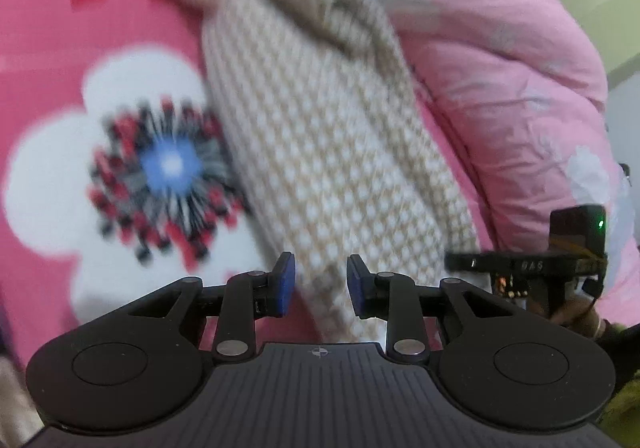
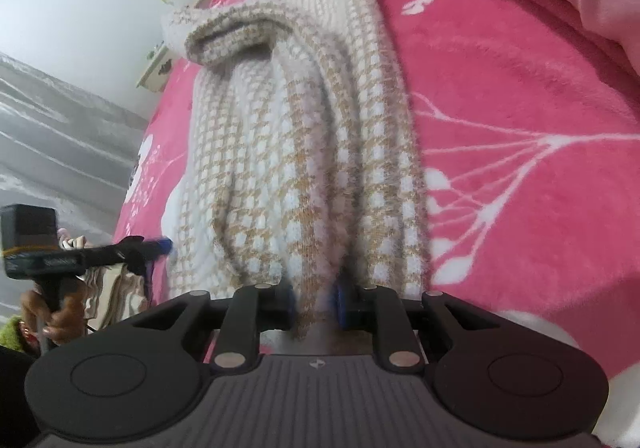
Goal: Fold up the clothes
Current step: 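Pinch the folded cardigan edge with both grippers, then open both grippers and release the cardigan edge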
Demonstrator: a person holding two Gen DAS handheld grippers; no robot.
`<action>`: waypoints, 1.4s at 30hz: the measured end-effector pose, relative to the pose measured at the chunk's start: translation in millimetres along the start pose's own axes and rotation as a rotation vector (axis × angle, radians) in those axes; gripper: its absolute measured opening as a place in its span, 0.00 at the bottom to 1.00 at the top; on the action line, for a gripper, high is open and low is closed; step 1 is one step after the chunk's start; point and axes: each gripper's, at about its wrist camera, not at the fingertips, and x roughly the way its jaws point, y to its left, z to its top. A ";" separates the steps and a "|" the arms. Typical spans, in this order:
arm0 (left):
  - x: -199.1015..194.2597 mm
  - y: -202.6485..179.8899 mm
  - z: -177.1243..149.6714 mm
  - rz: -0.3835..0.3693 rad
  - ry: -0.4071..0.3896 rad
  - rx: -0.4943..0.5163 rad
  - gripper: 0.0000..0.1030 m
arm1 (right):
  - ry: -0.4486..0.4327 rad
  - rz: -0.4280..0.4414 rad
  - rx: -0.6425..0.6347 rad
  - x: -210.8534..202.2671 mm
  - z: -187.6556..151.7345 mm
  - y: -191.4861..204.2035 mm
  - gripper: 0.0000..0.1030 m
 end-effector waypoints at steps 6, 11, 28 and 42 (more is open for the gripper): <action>17.4 -36.6 12.3 -0.085 -0.046 0.123 0.28 | -0.035 -0.030 -0.063 -3.2 1.1 2.7 0.20; 79.3 -53.0 13.3 -0.035 0.024 0.184 0.28 | -0.059 -0.034 -0.033 -11.6 -1.3 -7.2 0.23; 93.6 -30.6 10.3 -0.042 0.018 0.069 0.28 | -0.163 -0.147 -0.125 -47.3 -1.9 -7.7 0.51; 72.3 -6.3 -5.3 -0.062 0.017 0.064 0.28 | -0.328 -0.080 -0.430 -74.2 22.6 55.7 0.51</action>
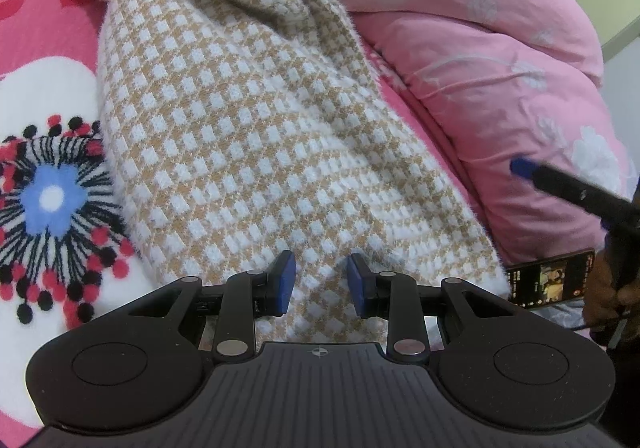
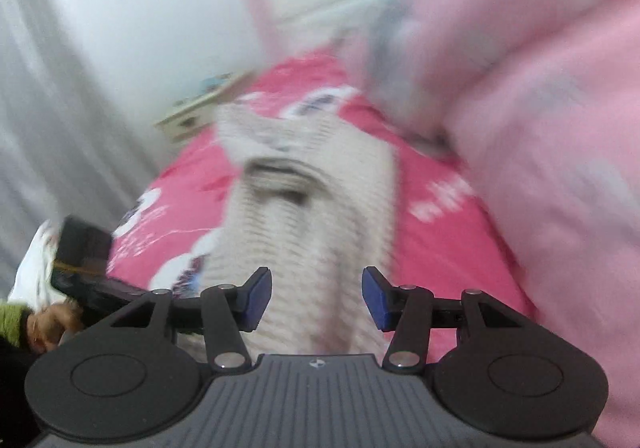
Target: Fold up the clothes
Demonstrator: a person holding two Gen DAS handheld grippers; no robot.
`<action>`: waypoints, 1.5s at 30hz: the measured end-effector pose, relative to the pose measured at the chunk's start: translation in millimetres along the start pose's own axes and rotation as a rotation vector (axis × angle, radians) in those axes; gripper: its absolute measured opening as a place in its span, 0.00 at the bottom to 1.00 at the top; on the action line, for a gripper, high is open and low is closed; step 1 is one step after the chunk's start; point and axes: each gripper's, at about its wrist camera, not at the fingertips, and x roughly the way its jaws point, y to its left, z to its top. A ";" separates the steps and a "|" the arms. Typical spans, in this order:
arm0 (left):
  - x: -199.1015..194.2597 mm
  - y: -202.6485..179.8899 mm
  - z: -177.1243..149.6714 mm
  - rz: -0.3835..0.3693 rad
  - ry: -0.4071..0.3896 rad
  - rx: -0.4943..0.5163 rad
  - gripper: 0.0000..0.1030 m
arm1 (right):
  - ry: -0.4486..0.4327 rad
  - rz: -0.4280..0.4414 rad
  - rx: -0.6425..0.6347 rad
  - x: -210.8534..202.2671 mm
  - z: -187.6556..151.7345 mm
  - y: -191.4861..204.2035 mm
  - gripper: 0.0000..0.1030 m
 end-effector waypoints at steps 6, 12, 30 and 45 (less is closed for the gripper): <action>-10.8 9.3 5.0 0.000 0.012 0.021 0.28 | 0.136 0.026 -0.167 64.3 -5.5 29.4 0.41; -58.4 32.0 79.9 0.050 -0.059 0.057 0.51 | 0.274 -0.056 -0.151 89.6 -16.1 12.2 0.37; -43.8 118.2 210.4 -0.041 -0.190 -0.336 0.22 | 0.315 0.012 -0.136 95.8 -13.2 3.4 0.37; 82.3 126.1 270.0 -0.204 -0.029 -0.482 0.31 | 0.339 0.077 -0.016 96.0 -8.3 -21.2 0.36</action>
